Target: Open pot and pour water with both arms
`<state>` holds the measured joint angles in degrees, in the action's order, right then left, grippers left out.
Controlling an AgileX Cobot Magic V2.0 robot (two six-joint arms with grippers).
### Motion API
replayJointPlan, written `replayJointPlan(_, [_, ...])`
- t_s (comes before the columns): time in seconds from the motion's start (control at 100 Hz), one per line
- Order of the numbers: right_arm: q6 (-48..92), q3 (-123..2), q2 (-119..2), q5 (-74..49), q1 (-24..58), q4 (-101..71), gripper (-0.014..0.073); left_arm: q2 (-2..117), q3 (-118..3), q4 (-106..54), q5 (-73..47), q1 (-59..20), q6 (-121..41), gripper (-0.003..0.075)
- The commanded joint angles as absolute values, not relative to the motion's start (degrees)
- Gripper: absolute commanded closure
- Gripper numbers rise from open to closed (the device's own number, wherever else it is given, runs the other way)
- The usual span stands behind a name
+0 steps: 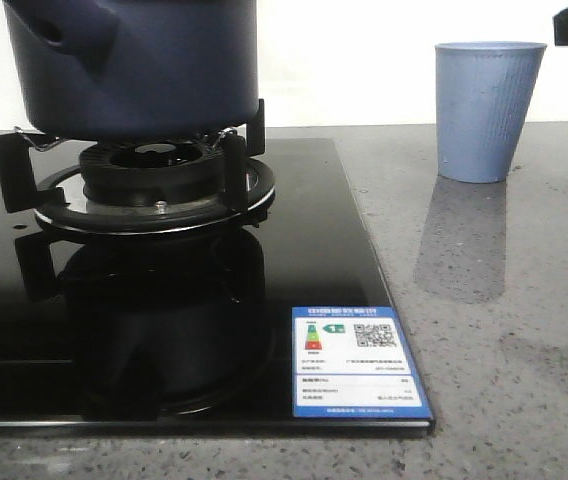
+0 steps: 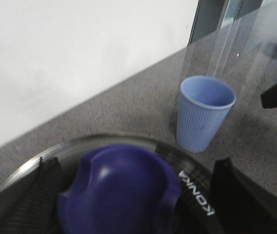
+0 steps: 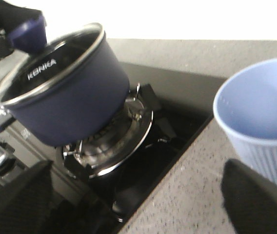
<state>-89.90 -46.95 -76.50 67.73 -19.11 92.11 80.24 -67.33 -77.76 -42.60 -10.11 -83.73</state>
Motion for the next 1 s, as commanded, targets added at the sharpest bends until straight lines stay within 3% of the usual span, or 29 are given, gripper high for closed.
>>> replayJointPlan(0.0, [-90.68,-49.87,-73.65,70.63,-19.44,87.46,0.0167,74.59,-69.6,-81.57,-43.33,-8.29,-83.37,0.019])
replayJointPlan(0.09, [-90.78,-51.35,-72.26,70.63,-19.44,87.46,0.0398,70.4,-69.6,-81.69,-42.47,-4.95,-81.33,0.0267])
replayJointPlan(0.18, [-90.78,-52.98,-70.59,70.17,-19.44,87.31,0.0664,66.37,-69.6,-81.91,-40.8,-0.84,-77.12,0.0421])
replayJointPlan(0.31, [-93.21,-55.23,-67.58,64.69,-19.44,86.1,0.0647,61.85,-69.6,-81.94,-40.36,4.98,-75.71,0.0739])
replayJointPlan(0.51, [-103.23,-55.94,-59.87,34.54,-19.44,85.65,0.0646,56.53,-69.31,-79.2,-31.32,9.25,-69.04,0.0739])
replayJointPlan(0.63, [-105.47,-55.94,-56.59,24.39,-18.34,85.65,0.0646,54.82,-68.96,-74.82,-26.53,8.81,-66.04,0.0739])
replayJointPlan(0.88, [-108.03,-54.12,-49.65,18.43,-8.65,106.24,0.0646,52.67,-68.13,-50.6,-24.43,1.11,-53.41,0.074])
replayJointPlan(0.99, [-108.36,-48.55,-42.48,15.52,-5.23,106.42,0.0646,47.71,-62.2,-49.82,-20.47,-1.28,-51.18,0.0739])
